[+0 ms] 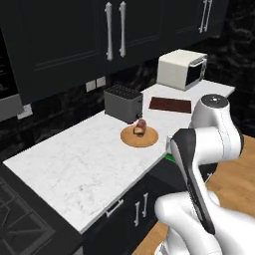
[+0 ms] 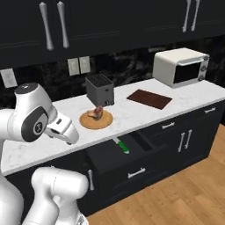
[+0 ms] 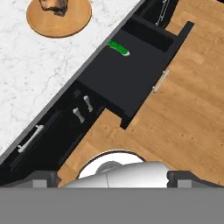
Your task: Pick up the knife from the drawer and place it on the cutting board. Then place the meat from the plate to the cutting board.
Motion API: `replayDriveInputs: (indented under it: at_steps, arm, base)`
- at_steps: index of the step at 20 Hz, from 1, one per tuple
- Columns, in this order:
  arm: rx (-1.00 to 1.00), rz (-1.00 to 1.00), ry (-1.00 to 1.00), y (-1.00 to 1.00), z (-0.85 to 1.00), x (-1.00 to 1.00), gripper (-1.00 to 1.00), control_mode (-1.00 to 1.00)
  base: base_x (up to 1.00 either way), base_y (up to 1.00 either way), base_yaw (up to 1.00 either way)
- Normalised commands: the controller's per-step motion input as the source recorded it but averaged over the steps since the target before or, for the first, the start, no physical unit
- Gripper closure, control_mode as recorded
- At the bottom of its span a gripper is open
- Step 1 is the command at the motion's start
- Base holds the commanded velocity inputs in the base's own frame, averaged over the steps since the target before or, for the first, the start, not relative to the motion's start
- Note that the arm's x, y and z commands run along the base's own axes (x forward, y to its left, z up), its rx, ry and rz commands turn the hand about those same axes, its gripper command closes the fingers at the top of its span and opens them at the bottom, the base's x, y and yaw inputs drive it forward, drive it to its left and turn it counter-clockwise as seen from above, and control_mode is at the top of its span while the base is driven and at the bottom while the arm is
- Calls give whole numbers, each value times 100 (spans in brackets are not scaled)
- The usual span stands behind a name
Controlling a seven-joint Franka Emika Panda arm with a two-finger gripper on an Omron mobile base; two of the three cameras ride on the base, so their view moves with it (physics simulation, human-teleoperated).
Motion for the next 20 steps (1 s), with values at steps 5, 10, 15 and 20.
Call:
replayDriveInputs:
  at_steps: [5,10,15,20]
  arm:
    - [0,0,0,0,0,0,-100,100]
    - [0,0,0,0,0,0,-100,100]
    - [7,-2,8,-22,-39,30,-100,-100]
    - [3,0,25,-64,-76,67,-100,-100]
  base:
    - [3,35,-43]
    - [23,0,-9]
    - [9,0,-2]
    - [0,0,0]
